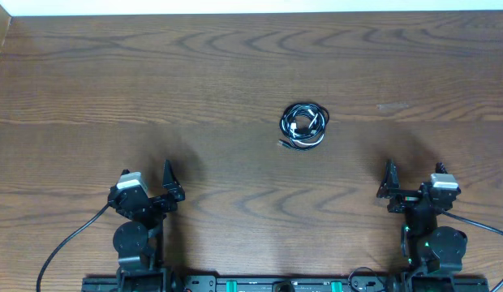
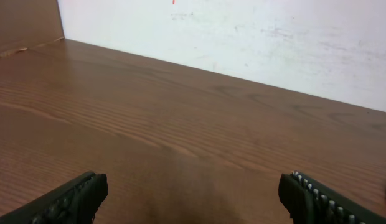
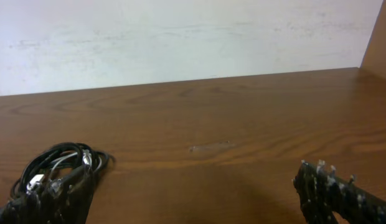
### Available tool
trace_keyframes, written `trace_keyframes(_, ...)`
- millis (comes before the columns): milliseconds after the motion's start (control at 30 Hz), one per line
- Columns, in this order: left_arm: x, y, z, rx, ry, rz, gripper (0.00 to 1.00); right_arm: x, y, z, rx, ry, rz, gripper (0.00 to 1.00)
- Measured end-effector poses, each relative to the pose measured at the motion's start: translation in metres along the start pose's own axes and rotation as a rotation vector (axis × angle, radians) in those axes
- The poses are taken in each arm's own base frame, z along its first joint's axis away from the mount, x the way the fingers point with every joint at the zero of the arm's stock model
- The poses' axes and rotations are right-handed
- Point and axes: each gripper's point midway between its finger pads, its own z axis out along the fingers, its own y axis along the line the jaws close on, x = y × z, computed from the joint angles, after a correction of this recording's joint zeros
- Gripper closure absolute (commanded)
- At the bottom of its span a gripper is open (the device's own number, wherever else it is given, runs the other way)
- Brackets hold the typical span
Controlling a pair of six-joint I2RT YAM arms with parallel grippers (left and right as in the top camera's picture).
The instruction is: Untangle cables
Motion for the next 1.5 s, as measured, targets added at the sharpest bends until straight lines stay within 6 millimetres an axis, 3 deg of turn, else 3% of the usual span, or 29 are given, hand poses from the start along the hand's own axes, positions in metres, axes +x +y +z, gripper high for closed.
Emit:
trace_keyframes(267,0.001,-0.003,0.0,0.019,0.004,-0.015,0.06,0.001,0.007,0.0,-0.042,0.005,0.042,0.01)
trace_keyframes(467,0.003,-0.041,-0.005,0.238,0.032,-0.03,0.06,0.001,0.026,-0.002,-0.151,0.019,0.153,0.01)
trace_keyframes(700,0.007,-0.079,-0.02,0.469,0.102,-0.179,0.06,0.005,0.05,-0.006,-0.288,0.073,0.286,0.01)
trace_keyframes(900,0.019,-0.09,-0.029,0.508,0.278,-0.251,0.06,-0.023,0.078,-0.014,-0.453,0.065,0.292,0.01)
trace_keyframes(967,0.003,-0.096,-0.03,0.517,0.307,-0.261,0.06,-0.04,0.083,-0.015,-0.47,0.089,0.296,0.01)
trace_keyframes(1033,-0.029,-0.106,-0.031,0.536,0.344,-0.277,0.06,-0.066,0.091,-0.012,-0.494,0.153,0.304,0.01)
trace_keyframes(1100,-0.054,-0.117,-0.03,0.551,0.435,-0.305,0.06,-0.082,0.101,-0.004,-0.518,0.281,0.316,0.01)
trace_keyframes(1167,-0.066,-0.126,-0.027,0.549,0.573,-0.348,0.06,-0.086,0.11,0.006,-0.537,0.452,0.345,0.01)
trace_keyframes(1300,-0.061,-0.134,-0.025,0.517,0.812,-0.393,0.06,-0.077,0.129,0.028,-0.587,0.737,0.367,0.01)
trace_keyframes(1367,-0.049,-0.134,-0.027,0.504,0.903,-0.426,0.06,-0.058,0.131,0.037,-0.585,0.854,0.391,0.01)
trace_keyframes(1433,-0.035,-0.139,-0.033,0.533,0.995,-0.452,0.06,-0.024,0.136,0.042,-0.621,0.978,0.391,0.01)
trace_keyframes(1500,-0.032,-0.143,-0.033,0.572,1.017,-0.446,0.06,-0.005,0.144,0.043,-0.68,1.039,0.373,0.01)
